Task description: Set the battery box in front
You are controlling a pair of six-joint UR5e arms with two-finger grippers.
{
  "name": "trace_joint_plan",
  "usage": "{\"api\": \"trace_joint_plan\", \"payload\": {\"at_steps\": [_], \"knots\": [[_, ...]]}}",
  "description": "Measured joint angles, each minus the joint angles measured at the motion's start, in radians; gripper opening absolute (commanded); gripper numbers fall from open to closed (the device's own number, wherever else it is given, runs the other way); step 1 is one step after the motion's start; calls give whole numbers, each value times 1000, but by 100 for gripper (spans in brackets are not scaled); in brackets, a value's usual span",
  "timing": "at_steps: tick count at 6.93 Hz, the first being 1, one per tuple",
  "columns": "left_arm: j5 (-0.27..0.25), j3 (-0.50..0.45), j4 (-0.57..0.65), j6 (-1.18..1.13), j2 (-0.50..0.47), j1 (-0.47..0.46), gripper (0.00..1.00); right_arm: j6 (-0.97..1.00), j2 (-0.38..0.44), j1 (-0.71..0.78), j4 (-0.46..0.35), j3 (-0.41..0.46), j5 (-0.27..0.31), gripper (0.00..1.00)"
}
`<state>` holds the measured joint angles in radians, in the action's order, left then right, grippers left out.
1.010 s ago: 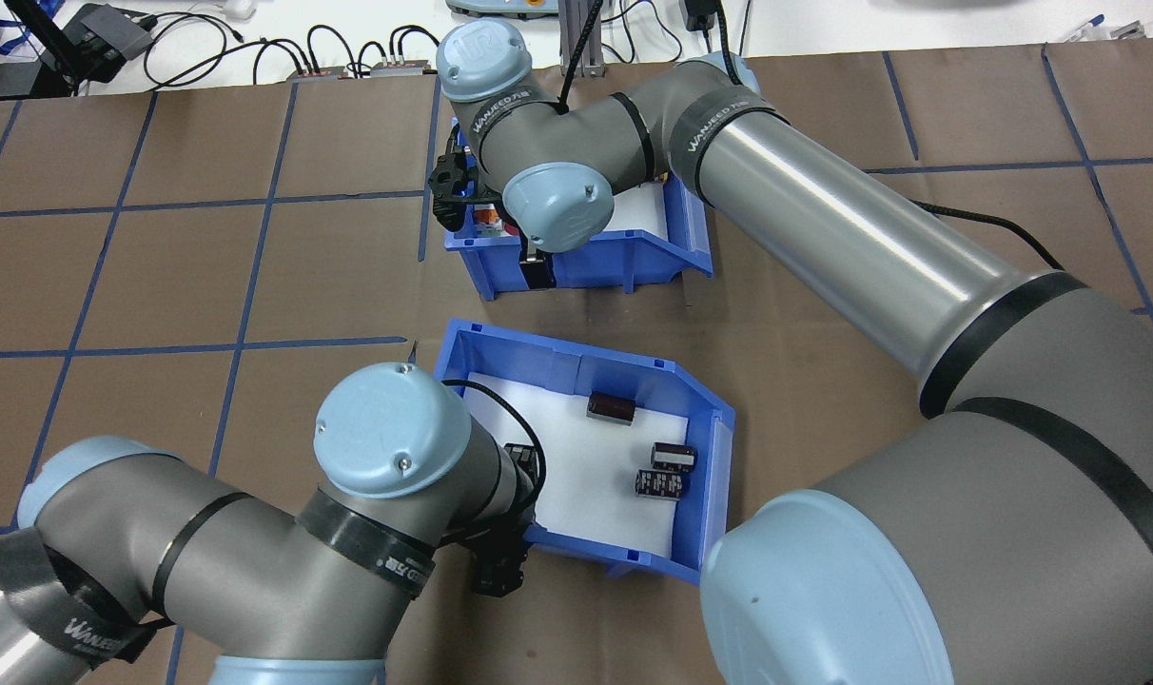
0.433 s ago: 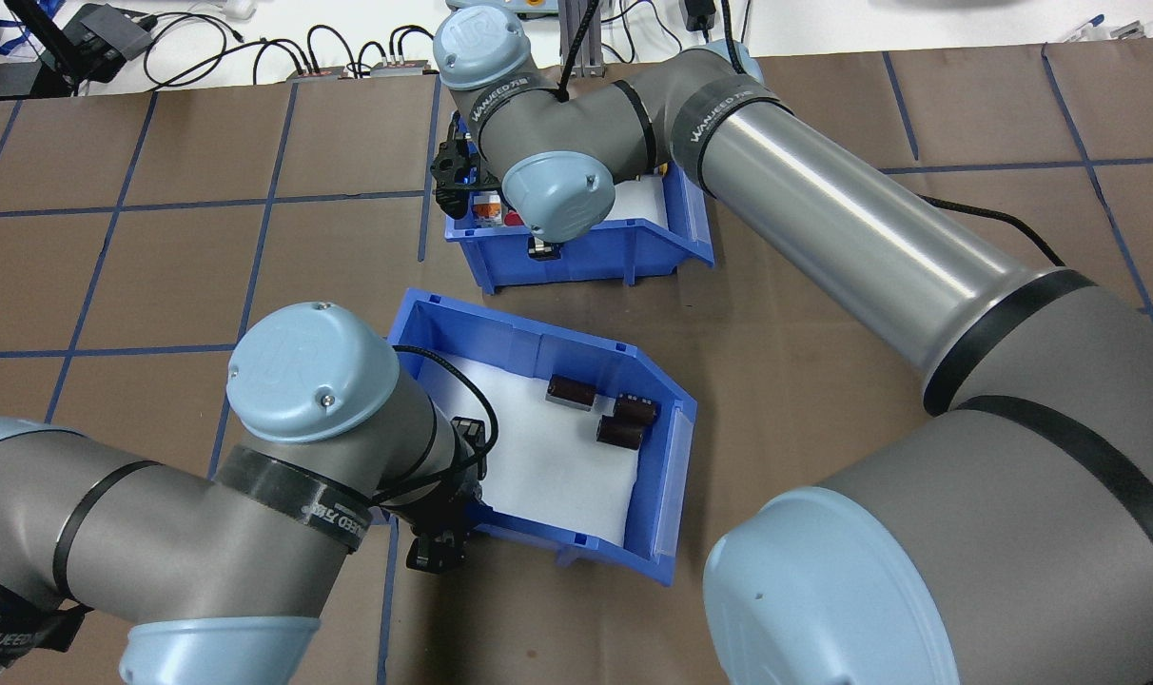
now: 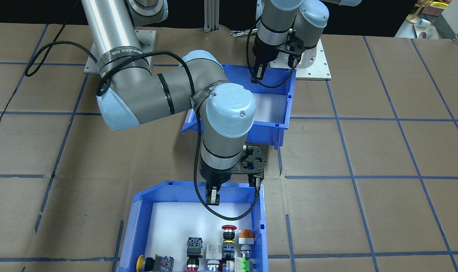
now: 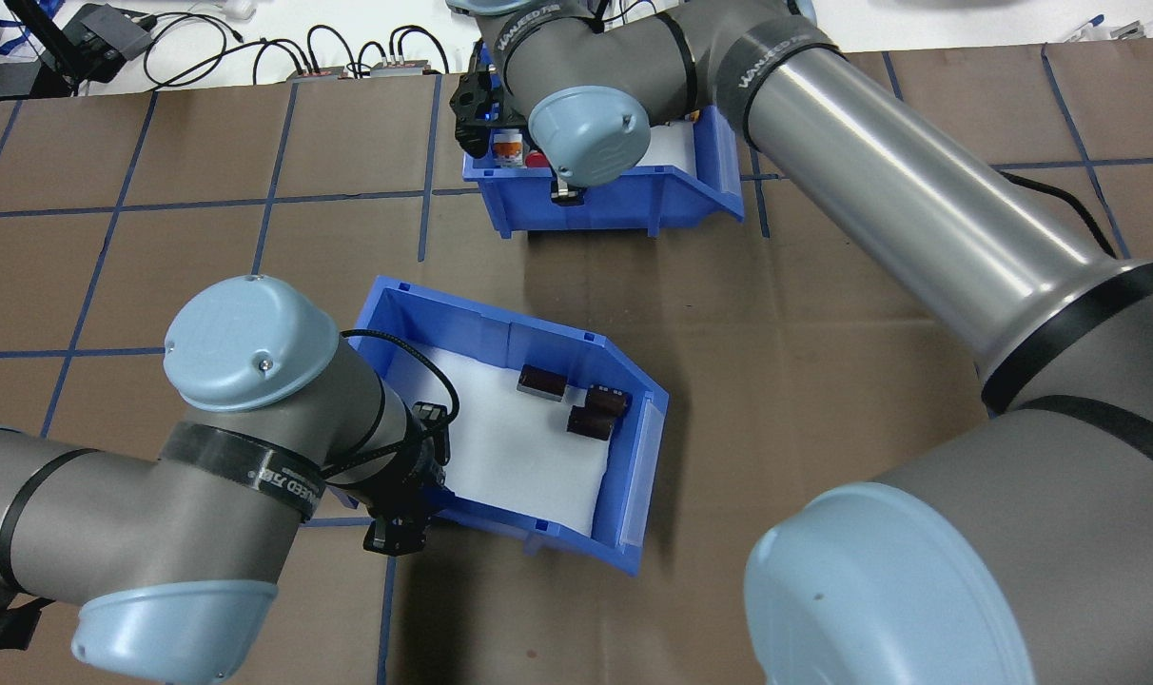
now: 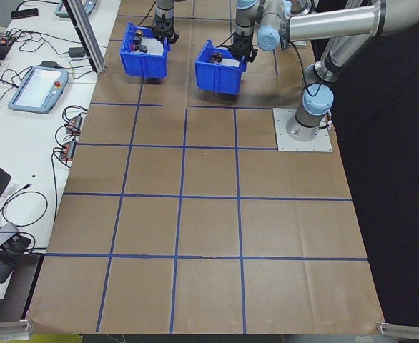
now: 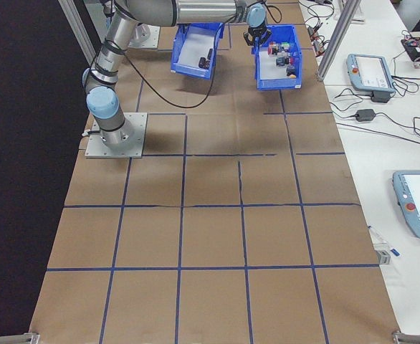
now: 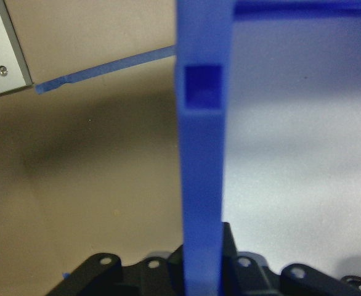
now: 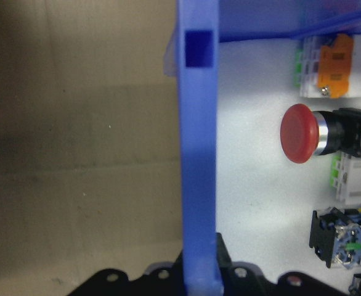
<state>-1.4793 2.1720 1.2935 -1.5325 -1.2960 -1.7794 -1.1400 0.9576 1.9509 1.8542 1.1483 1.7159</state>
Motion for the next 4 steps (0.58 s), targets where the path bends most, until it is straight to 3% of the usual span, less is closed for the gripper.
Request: {"api": "trace_joint_plan", "payload": {"at_steps": [3,4], "knots": [[25,-7,1,154,-6,177,0,-185,96,-199,-82,26,-3,3],[59,-16,-4,205,-21,248,0,-247,131,-270,-94,59,-5,3]]}}
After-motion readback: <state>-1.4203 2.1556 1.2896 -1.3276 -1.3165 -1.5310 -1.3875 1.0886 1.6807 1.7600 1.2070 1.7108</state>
